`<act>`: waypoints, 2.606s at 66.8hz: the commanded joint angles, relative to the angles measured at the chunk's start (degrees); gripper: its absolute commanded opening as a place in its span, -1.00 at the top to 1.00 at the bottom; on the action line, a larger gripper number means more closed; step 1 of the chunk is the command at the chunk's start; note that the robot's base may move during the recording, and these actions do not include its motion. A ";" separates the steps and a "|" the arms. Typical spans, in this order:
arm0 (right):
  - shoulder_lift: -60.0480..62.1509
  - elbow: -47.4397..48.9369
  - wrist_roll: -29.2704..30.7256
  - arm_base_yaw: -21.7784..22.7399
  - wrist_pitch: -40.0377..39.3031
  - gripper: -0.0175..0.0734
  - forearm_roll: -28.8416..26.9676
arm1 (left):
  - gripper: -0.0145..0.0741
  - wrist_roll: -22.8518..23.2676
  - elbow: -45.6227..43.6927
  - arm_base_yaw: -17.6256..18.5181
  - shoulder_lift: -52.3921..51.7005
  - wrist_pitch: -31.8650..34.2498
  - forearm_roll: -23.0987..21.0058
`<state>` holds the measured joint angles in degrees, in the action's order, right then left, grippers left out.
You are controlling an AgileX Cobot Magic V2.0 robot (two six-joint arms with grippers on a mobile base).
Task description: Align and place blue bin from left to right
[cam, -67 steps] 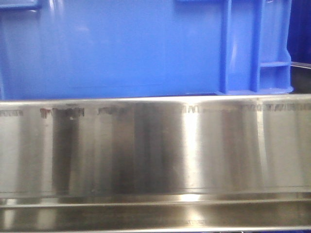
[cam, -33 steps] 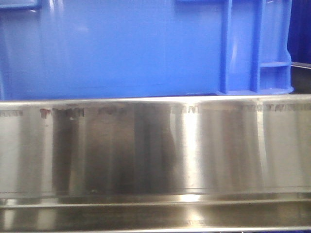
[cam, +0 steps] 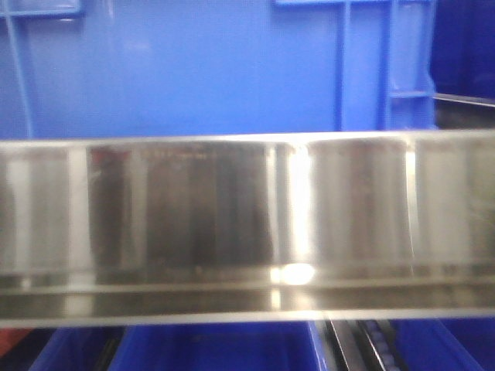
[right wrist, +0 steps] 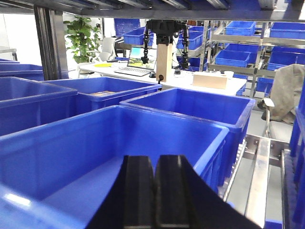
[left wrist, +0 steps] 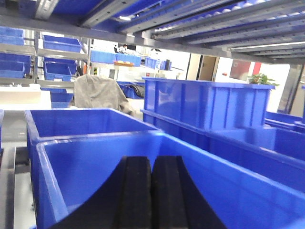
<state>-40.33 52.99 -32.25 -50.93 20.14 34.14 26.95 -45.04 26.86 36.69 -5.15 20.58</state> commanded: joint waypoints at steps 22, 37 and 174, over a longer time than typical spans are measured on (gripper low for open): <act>0.28 0.04 0.50 -0.11 -1.33 0.77 0.65 | 0.92 -0.21 0.09 0.27 -0.25 1.52 0.11; 0.28 0.04 0.50 -0.11 -1.33 0.77 0.65 | 0.92 -0.21 0.09 0.27 -0.25 1.52 0.11; 40.33 -52.99 34.36 38.41 -18.32 0.77 -35.82 | 0.92 -0.21 0.09 0.27 -0.25 1.52 0.11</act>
<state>-0.92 0.85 2.89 -12.82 2.54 -1.35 26.95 -45.04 26.86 36.69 -4.83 20.58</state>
